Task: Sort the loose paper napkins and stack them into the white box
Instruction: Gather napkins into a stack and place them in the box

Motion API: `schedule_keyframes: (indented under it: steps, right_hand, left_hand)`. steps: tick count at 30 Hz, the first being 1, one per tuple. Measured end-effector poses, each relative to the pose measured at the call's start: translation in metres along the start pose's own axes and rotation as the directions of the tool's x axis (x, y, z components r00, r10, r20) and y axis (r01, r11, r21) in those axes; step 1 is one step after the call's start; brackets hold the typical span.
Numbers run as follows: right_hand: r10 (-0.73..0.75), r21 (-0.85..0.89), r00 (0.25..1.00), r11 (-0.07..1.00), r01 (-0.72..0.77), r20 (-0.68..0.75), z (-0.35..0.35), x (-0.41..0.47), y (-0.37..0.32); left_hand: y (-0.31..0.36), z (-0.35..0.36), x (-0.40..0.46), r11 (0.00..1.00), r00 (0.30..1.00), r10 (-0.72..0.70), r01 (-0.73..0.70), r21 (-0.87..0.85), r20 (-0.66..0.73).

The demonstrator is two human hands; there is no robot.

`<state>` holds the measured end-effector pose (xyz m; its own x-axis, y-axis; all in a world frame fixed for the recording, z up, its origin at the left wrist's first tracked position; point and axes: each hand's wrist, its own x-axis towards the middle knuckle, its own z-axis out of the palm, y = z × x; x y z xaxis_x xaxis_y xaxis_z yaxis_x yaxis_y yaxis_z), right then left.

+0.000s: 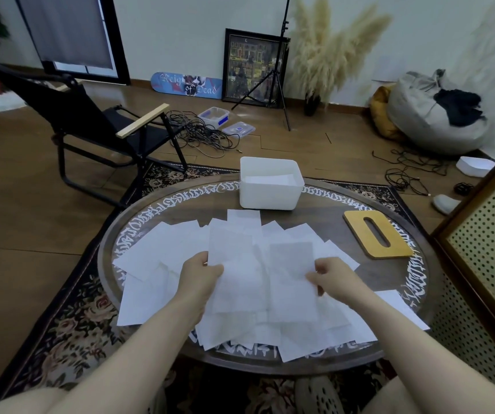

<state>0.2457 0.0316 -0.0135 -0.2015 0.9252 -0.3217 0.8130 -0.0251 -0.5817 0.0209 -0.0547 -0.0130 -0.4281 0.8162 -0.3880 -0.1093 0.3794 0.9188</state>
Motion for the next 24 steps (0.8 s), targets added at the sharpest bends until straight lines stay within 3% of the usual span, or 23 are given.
schedule_keyframes:
  steps: [2, 5, 8, 14, 24]
  right_hand:
    - [-0.074, 0.153, 0.995, 0.985, 0.084, -0.067, -0.007, -0.001, -0.004]
    - [-0.147, 0.434, 0.989, 0.893, 0.119, 0.033, -0.015, -0.007, -0.013]
    - [-0.208, 0.538, 0.972, 0.835, 0.116, 0.113, -0.013, -0.009, -0.02]
    - [-0.192, 0.516, 0.975, 0.85, 0.107, 0.115, 0.006, -0.012, -0.034]
    - [-0.138, 0.446, 0.99, 0.889, 0.109, 0.033, 0.015, -0.012, -0.039]
  left_hand:
    - [-0.001, 0.0, 0.0, 1.0, 1.0, -0.002, 0.002, 0.002, -0.009]
    - [-0.003, 0.002, 0.002, 1.0, 1.0, -0.005, 0.006, 0.024, -0.014]
    - [-0.003, 0.007, 0.004, 0.999, 0.999, -0.035, 0.035, 0.022, 0.001]
    - [-0.001, 0.018, 0.0, 0.979, 0.977, -0.168, 0.181, -0.096, 0.132]
    - [-0.002, 0.016, -0.002, 0.965, 0.957, -0.162, 0.205, -0.162, 0.24]
